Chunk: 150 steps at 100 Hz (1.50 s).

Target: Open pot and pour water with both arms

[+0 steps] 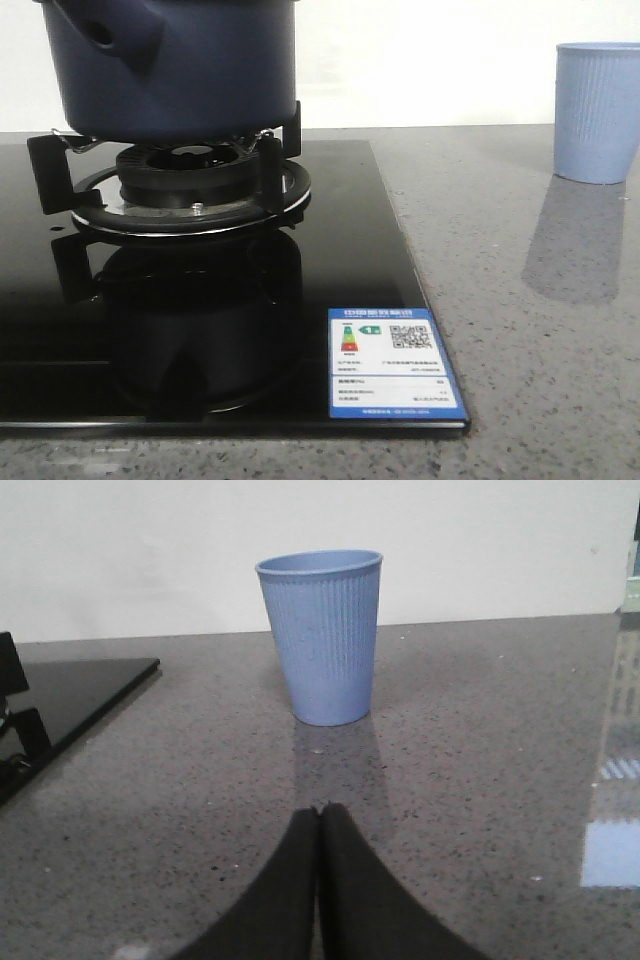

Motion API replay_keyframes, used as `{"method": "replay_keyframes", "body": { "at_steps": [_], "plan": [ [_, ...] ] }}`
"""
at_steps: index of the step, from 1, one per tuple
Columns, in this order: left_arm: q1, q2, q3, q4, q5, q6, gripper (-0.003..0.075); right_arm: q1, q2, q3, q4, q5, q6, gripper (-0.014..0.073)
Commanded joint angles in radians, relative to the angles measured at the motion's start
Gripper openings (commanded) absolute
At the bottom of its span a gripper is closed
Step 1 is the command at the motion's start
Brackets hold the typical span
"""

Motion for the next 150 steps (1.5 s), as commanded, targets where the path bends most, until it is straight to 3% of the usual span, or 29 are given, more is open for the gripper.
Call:
{"method": "replay_keyframes", "body": {
  "at_steps": [1,17,43,69,90,115,124,136,150],
  "plan": [
    [0.004,-0.027,0.032,-0.106,-0.105,-0.007,-0.0019,-0.004,-0.018,0.027,0.116,-0.103,0.000,-0.0055],
    [0.004,-0.027,0.027,-0.260,-0.144,-0.007,-0.0019,-0.004,-0.018,0.026,0.351,-0.126,0.000,-0.0055],
    [0.004,-0.026,-0.056,-0.290,-0.137,0.005,-0.0019,-0.004,-0.018,-0.043,0.370,-0.055,0.000,-0.0055],
    [0.004,0.097,-0.268,-0.119,0.023,0.039,-0.0019,-0.004,0.128,-0.222,0.243,0.107,-0.065,-0.0053],
    [0.004,0.326,-0.473,-0.112,0.137,0.177,-0.0019,-0.004,0.384,-0.416,0.098,0.241,-0.065,-0.0053],
    [-0.060,0.522,-0.633,-0.117,0.170,0.240,-0.0017,-0.004,0.545,-0.558,0.084,0.255,-0.112,-0.0057],
    [-0.115,0.570,-0.672,-0.119,0.163,0.267,0.0022,-0.004,0.550,-0.567,0.084,0.248,-0.123,-0.0052],
    [-0.203,0.636,-0.700,-0.119,0.112,0.267,0.0158,-0.004,0.550,-0.567,0.084,0.262,-0.123,0.0043],
    [-0.309,0.715,-0.711,-0.119,0.013,0.267,0.0374,-0.004,0.550,-0.567,0.084,0.273,-0.123,0.0363]
  ]
}}
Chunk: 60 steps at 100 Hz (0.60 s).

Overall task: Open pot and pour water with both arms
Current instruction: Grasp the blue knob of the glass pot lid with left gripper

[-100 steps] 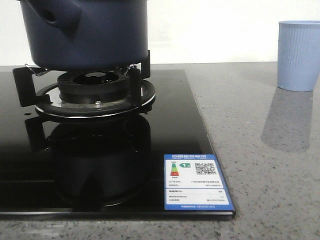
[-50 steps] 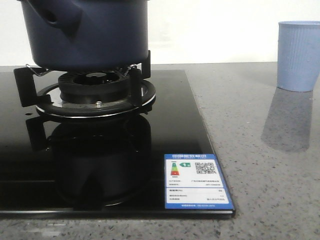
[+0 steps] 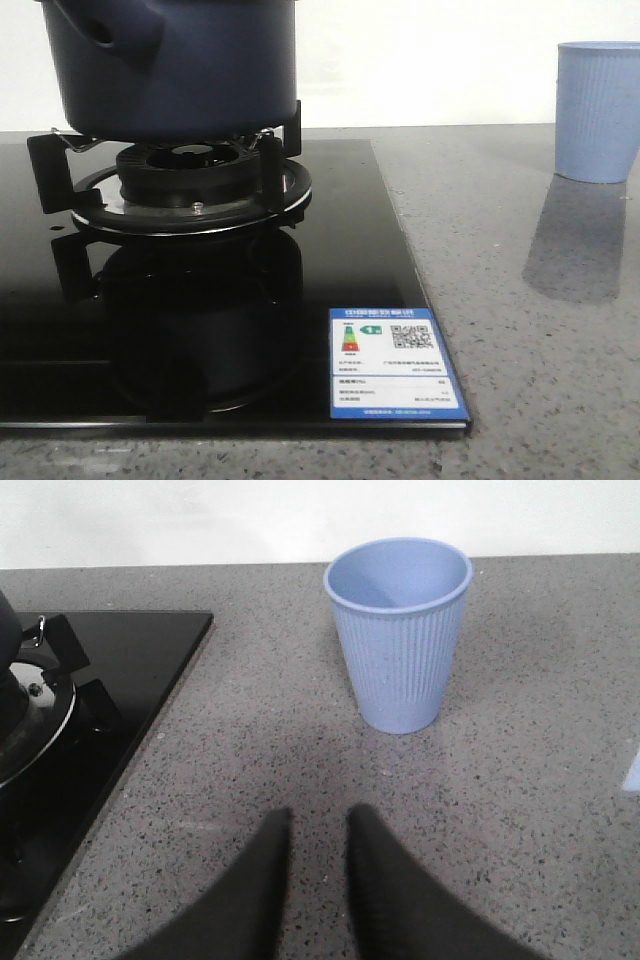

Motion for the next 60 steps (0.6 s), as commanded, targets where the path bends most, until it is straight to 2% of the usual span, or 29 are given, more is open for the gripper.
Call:
{"method": "replay_keyframes", "body": {
  "at_steps": [1,5,12,28,44,60],
  "plan": [
    [-0.064,0.049,-0.039,-0.012,-0.145,0.003,0.0398,-0.004,0.011,-0.036,-0.001,-0.058,-0.014,0.0400],
    [-0.086,0.068,-0.039,-0.012,-0.174,0.003,0.0429,-0.004,0.011,-0.036,-0.001,-0.058,-0.014,0.0491],
    [-0.125,0.109,-0.039,-0.012,-0.223,0.003,0.0451,-0.004,0.011,-0.036,-0.001,-0.054,-0.014,0.0573],
    [-0.185,0.215,-0.056,-0.012,-0.293,0.003,0.0451,-0.004,0.011,-0.036,-0.001,-0.054,-0.014,0.0569],
    [-0.191,0.332,-0.115,-0.008,-0.321,0.003,0.0451,-0.004,0.011,-0.036,-0.001,-0.054,-0.014,0.0569],
    [-0.193,0.430,-0.180,-0.006,-0.330,0.003,0.0498,-0.004,0.011,-0.036,-0.001,-0.054,-0.014,0.0569]
  ]
}}
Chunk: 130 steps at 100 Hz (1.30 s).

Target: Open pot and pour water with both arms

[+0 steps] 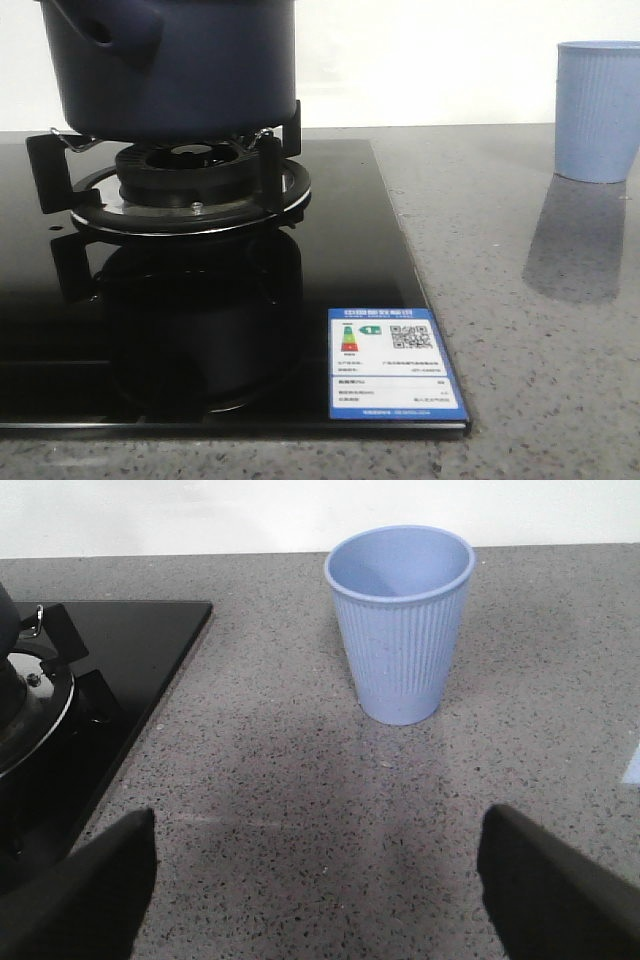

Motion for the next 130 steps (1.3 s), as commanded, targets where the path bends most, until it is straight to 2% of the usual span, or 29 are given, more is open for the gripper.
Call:
{"method": "replay_keyframes", "body": {
  "at_steps": [1,23,107,117,130],
  "plan": [
    [-0.009,0.028,-0.067,-0.004,-0.087,-0.003,0.0503,-0.004,0.011,-0.036,-0.001,-0.064,-0.012,0.0569],
    [-0.009,0.117,-0.129,-0.004,-0.108,-0.003,0.0538,-0.004,0.011,-0.036,0.002,-0.064,-0.012,0.0569],
    [-0.009,0.264,-0.210,-0.004,-0.165,-0.003,0.0537,-0.004,0.011,-0.036,0.004,-0.064,-0.012,0.0569],
    [-0.009,0.264,-0.210,-0.004,-0.182,-0.003,0.0517,-0.004,0.011,-0.036,0.004,-0.064,-0.012,0.0569],
    [-0.009,0.264,-0.210,-0.004,-0.189,-0.003,0.0426,-0.004,0.011,-0.036,0.004,-0.064,-0.012,0.0569]
  ]
}}
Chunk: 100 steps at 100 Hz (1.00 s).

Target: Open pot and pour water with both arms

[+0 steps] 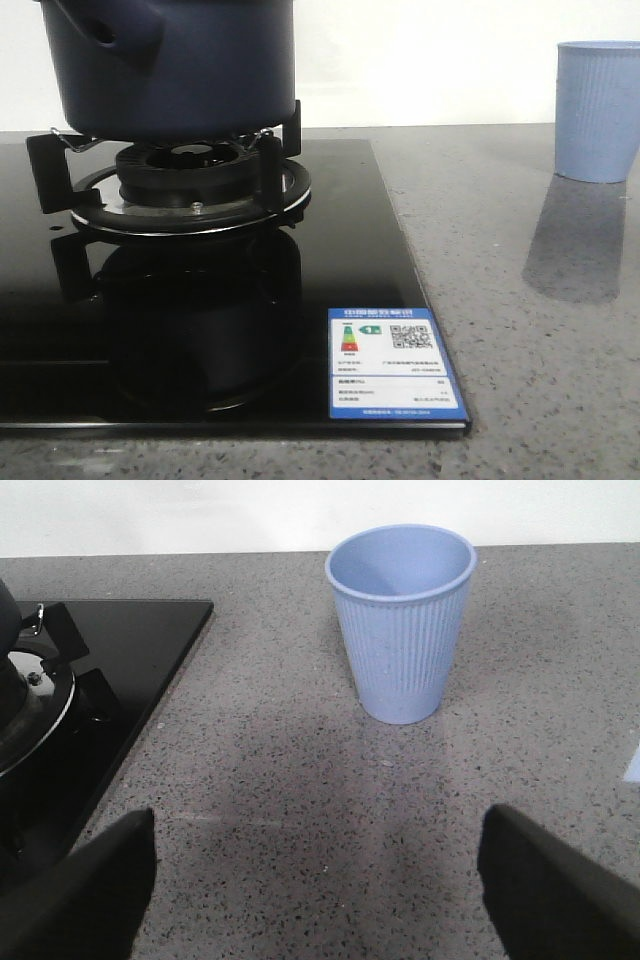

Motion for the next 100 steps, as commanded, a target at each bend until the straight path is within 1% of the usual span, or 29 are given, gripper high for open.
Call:
{"method": "replay_keyframes", "body": {
  "at_steps": [1,9,14,36,58,82,100],
  "plan": [
    [-0.004,-0.022,-0.031,-0.006,-0.077,-0.006,0.0421,-0.004,0.011,-0.036,0.004,-0.066,-0.012,0.0569],
    [-0.004,-0.022,-0.031,-0.006,-0.084,-0.006,0.0375,-0.004,0.011,-0.036,0.004,-0.066,-0.012,0.0569],
    [-0.004,-0.025,-0.031,-0.006,-0.085,-0.006,0.0364,-0.004,0.011,-0.036,0.004,-0.066,-0.012,0.0569],
    [-0.004,-0.060,-0.031,-0.006,-0.091,-0.006,0.0365,-0.004,0.015,-0.036,0.004,-0.066,-0.012,0.0569],
    [-0.004,-0.122,-0.031,-0.006,-0.111,-0.006,0.0365,-0.004,0.063,-0.036,0.004,-0.094,-0.012,0.0569],
    [-0.002,-0.185,-0.031,-0.006,-0.132,-0.006,0.0370,-0.004,0.124,-0.036,0.004,-0.175,-0.012,0.0569],
    [0.032,-0.228,-0.031,-0.006,-0.143,-0.006,0.0370,-0.004,0.207,-0.034,0.004,-0.269,-0.012,0.0569]
  ]
}}
